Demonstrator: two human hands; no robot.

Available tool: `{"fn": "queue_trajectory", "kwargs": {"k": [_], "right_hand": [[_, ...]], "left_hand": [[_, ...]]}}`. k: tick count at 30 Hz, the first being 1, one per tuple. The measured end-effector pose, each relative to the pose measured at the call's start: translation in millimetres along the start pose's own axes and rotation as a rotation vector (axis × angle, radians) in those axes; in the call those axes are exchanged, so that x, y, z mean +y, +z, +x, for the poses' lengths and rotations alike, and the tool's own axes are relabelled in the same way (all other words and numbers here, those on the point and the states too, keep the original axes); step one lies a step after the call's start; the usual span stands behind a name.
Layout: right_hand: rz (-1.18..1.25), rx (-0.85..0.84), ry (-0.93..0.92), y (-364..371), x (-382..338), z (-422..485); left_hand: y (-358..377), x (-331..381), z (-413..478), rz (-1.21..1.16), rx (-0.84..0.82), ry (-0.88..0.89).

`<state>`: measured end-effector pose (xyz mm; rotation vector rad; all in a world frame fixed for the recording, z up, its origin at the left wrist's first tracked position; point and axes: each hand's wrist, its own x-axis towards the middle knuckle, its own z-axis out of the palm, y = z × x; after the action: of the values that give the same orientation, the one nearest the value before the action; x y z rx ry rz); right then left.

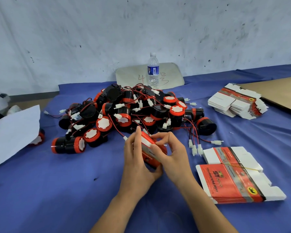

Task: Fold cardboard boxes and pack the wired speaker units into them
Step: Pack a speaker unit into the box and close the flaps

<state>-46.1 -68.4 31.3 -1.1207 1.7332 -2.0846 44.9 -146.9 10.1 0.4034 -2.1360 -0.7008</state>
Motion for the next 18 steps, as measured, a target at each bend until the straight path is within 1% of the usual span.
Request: {"fn": "queue_trajectory", "kwargs": {"k": [2,4,5,7,9,14,18], "right_hand": [[-0.03,-0.031,-0.048,-2.1,-3.0,-0.2],[-0.128,-0.084,-0.097,-4.5,-4.8,0.6],[-0.179,-0.105,-0.113,-6.2,-4.3,1.3],[-0.202,-0.115,-0.109,-7.5,-3.8,2.5],[-0.187,-0.09,-0.102,-7.1,-2.7,2.5],[-0.072,0.038,-0.052,-6.2,-4.5,2.9],[0.01,-0.01,-0.008,-8.6,-6.6,4.7]], "left_hand": [[-0.5,0.9,1.1,-0.005,-0.065,0.002],[-0.5,1.4,1.4,-0.008,-0.107,0.002],[-0.3,1.4,1.0,-0.012,-0.121,0.007],[-0.3,1.3,-0.3,-0.022,-0.126,0.012],[1.0,2.5,-0.2,-0.023,-0.126,0.009],[1.6,7.4,0.9,-0.027,-0.108,-0.028],[-0.9,9.5,0.0,-0.031,-0.078,-0.033]]}}
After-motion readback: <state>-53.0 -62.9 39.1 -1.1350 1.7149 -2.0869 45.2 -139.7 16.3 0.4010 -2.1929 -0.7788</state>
